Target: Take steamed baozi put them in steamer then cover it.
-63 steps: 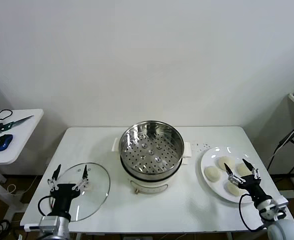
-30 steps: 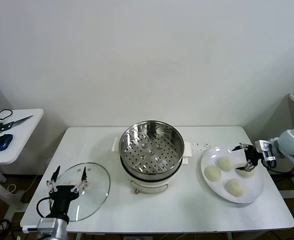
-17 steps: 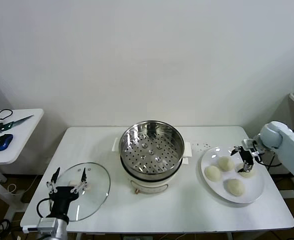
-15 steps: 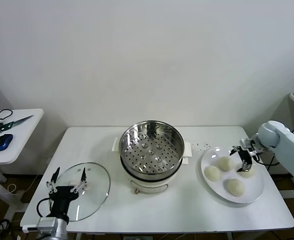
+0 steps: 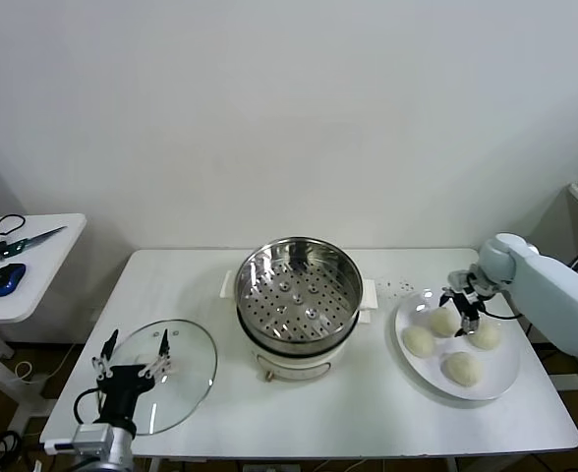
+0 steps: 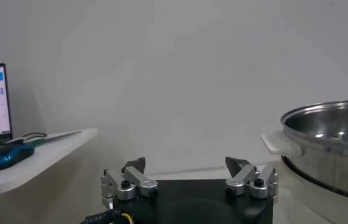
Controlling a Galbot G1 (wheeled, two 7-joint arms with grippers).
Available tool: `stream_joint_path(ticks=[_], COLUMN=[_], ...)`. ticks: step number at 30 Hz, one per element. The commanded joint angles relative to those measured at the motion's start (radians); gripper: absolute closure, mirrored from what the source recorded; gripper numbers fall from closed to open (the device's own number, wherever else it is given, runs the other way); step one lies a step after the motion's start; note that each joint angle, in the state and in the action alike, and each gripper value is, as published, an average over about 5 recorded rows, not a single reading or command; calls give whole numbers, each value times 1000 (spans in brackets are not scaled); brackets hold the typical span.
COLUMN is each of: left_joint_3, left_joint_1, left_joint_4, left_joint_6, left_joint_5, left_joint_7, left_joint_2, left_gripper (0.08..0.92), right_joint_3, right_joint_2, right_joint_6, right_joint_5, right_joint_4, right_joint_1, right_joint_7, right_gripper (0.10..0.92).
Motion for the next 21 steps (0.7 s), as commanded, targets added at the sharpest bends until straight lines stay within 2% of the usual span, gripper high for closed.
stream_joint_path(ticks=[1,5,11,21], left_joint_3=[-1,-1,-2,-3], left_joint_1=[0,-1,-1,9], left_joint_4=[3,5,1,-8], left_joint_6=[3,3,5,4], left_joint_5=[-7,-7,-7,-5], left_joint_7=[0,0,0,0], left_joint_2=[2,2,3,2], left_gripper=[177,177,177,177], right_joint_3=[-9,-5,2,-63], right_joint_2=[36,39,32,-15], right_joint_6=[2,4,5,35], right_joint_5=[-19,-17,-17,39], right_joint_4=[-42,-47,-40,34], right_joint_1=[10,7,6,86], right_joint_7=[-3,-6,-14,-17], right_gripper=[203,218,328,347])
